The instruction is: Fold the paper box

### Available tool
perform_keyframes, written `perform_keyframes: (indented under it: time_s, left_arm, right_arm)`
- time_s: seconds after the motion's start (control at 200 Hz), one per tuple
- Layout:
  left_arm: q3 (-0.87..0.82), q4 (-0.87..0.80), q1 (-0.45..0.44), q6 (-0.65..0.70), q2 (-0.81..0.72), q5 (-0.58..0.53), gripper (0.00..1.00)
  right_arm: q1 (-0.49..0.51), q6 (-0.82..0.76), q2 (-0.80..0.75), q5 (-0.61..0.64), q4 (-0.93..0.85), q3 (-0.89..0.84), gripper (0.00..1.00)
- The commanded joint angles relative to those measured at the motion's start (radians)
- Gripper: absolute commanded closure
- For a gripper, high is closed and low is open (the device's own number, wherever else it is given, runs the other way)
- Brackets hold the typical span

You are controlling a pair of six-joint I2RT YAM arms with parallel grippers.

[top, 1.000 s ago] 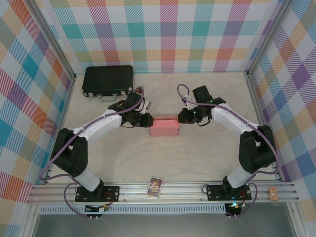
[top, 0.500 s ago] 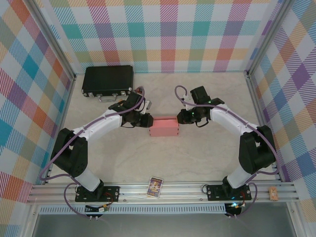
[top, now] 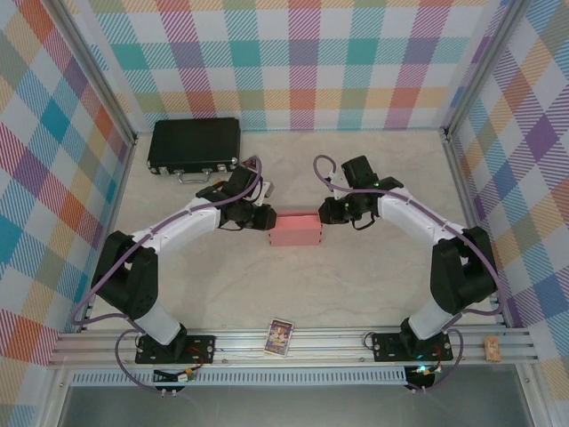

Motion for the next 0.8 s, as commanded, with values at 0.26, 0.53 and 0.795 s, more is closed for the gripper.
perform_keyframes:
  time_s: [0.26,0.53,0.795]
  left_arm:
    - [-0.016,-0.068,-0.036,0.039,0.004,-0.012,0.76]
    - [-0.03,-0.064,-0.037,0.062,-0.028,-0.005,0.68]
    - [-0.061,-0.035,-0.037,0.081,-0.087,0.001,0.51]
  right_arm:
    - [0.037,-0.026,0.014,0.019,-0.101,-0.061,0.88]
    - [0.037,-0.015,-0.027,0.048,-0.085,-0.073,0.82]
    - [0.037,-0.005,-0.036,0.064,-0.071,-0.076,0.81]
